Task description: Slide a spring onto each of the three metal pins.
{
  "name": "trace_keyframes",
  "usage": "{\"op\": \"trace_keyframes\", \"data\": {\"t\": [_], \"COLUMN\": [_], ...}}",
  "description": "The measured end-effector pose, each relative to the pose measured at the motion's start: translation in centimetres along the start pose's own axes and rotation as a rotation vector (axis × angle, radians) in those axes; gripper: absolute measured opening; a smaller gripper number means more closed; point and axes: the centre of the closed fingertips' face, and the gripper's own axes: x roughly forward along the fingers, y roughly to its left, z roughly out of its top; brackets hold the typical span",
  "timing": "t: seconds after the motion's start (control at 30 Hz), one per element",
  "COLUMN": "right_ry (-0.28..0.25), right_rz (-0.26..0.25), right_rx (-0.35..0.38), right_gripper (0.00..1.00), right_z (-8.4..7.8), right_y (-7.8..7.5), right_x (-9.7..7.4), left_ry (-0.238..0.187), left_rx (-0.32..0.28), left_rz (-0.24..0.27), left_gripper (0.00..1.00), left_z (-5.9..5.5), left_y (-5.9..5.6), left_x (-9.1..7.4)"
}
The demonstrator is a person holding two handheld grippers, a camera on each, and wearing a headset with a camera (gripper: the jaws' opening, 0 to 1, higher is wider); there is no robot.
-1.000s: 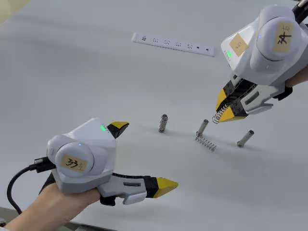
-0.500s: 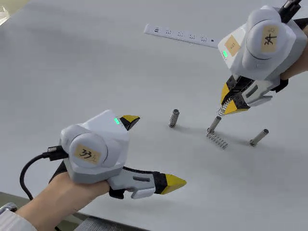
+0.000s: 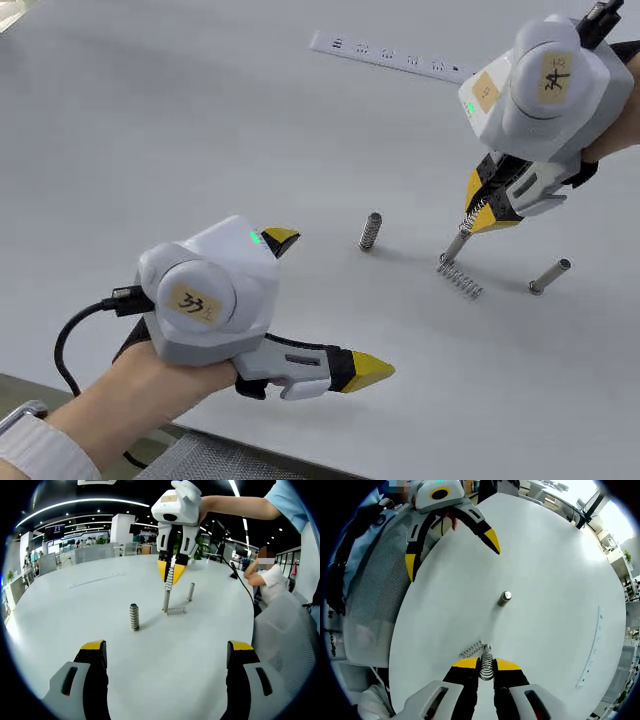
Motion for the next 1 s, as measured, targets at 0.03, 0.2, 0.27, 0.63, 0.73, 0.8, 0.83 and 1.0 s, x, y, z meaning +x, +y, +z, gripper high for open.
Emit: {"op": "trace_keyframes", "data": {"t": [0.03,0.2,0.27,0.63,0.73,0.8,0.83,1.0], "right_ry": [0.002,0.001,0.006,0.014,0.022,0.023,0.026,0.033], "right_rz": [0.000,0.002,0.001,0.010,0.009,0.012,0.014,0.017], "right_rx": [0.000,-0.002,-0.002,-0.008,-0.011,-0.009,-0.008,-0.005], "right_gripper": [0.08,0.08,0.08,0.08,0.08,0.08,0.08,0.08], "right_z": [0.0,-0.1,-0.3,-0.5,-0.5,-0.4,-0.4,-0.7], "right_y": [0.0,0.1,-0.3,-0.4,-0.3,-0.2,-0.1,-0.4], "right_x": [0.0,0.3,0.5,2.0,2.6,2.9,3.1,4.2], "left_ry": [0.001,0.008,0.013,0.016,0.018,0.024,0.024,0.026], "left_rx": [-0.001,-0.006,-0.009,-0.019,-0.020,-0.021,-0.021,-0.023], "left_rz": [0.000,-0.001,-0.004,-0.007,-0.008,-0.008,-0.008,-0.005], "left_gripper": [0.99,0.99,0.99,0.98,0.98,0.98,0.98,0.98], "left_z": [0.0,-0.4,-0.6,-0.9,-1.0,-1.2,-1.2,-1.3], "left_y": [0.0,0.0,0.0,0.1,0.0,0.0,0.0,0.0], "left_x": [0.0,-0.1,0.0,0.1,0.0,0.0,0.0,-0.2]}}
